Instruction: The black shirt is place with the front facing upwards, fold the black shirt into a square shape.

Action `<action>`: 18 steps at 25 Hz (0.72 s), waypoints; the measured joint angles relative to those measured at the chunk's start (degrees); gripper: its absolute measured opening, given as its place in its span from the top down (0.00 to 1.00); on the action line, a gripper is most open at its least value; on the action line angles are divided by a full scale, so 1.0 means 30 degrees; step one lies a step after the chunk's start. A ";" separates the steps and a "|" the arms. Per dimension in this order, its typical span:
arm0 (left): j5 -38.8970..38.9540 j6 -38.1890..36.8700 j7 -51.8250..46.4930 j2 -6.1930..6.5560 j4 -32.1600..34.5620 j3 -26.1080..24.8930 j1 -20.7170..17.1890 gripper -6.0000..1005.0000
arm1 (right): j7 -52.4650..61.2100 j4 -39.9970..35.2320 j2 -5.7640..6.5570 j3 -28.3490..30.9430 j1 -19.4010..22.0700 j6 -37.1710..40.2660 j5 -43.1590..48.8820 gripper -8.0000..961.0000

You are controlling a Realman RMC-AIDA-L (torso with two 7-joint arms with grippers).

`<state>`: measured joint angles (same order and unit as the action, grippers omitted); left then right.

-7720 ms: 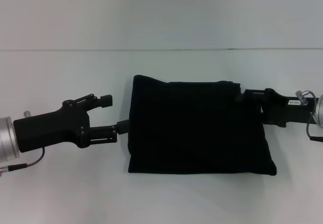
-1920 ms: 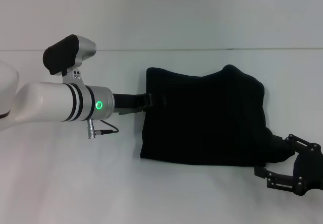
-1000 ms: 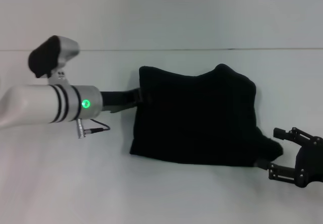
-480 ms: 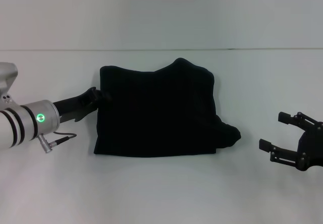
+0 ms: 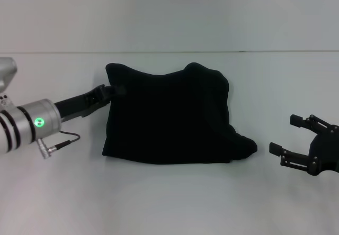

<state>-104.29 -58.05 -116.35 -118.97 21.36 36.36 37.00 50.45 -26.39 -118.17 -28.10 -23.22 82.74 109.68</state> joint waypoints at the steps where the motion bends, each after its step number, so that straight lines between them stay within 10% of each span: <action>1: 0.0026 -0.0250 0.0099 0.0132 0.0051 -0.0006 -0.0078 0.91 | -0.0006 -0.0008 -0.0028 0.0046 -0.0009 -0.0013 -0.0005 0.02; 8: 0.0588 -0.2636 0.2378 0.0703 0.2327 -0.0244 -0.1370 0.67 | -0.1014 -0.0046 -0.0403 0.1788 -0.0273 -0.0153 -0.0030 0.02; 18: 0.1180 -1.1905 1.5869 -0.0355 0.4990 -0.0605 -0.3828 0.15 | -0.1418 0.0362 -0.0588 0.1560 -0.0663 0.0319 0.0010 0.02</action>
<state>-100.75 -93.77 -68.74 -120.03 36.33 34.55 25.52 46.19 -25.30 -119.94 -23.42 -25.21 83.69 109.71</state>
